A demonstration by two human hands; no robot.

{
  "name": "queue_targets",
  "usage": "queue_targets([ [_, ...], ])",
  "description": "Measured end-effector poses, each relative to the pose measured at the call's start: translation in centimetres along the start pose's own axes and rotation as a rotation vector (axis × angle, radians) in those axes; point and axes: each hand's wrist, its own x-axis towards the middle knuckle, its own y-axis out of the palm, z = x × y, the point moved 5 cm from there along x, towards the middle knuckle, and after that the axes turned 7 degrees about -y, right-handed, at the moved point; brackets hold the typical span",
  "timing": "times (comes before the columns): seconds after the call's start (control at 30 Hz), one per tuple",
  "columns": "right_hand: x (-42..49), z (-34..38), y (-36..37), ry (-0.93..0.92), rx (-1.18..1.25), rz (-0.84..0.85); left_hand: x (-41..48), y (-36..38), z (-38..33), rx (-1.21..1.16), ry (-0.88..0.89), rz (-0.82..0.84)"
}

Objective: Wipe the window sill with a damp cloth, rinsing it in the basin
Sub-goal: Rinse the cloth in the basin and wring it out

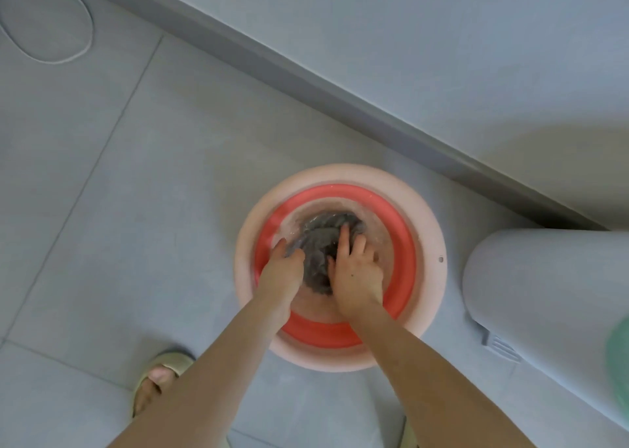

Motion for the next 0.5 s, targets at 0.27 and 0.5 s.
queue_targets([
  [0.27, -2.8, 1.8, -2.8, 0.321, 1.122, 0.026, -0.2, 1.4, -0.5, -0.21, -0.21, 0.13],
  [0.5, -4.9, 3.2, -4.9, 0.44, 1.094, -0.033, -3.1, 4.0, 0.4, -0.526, -0.355, 0.269],
])
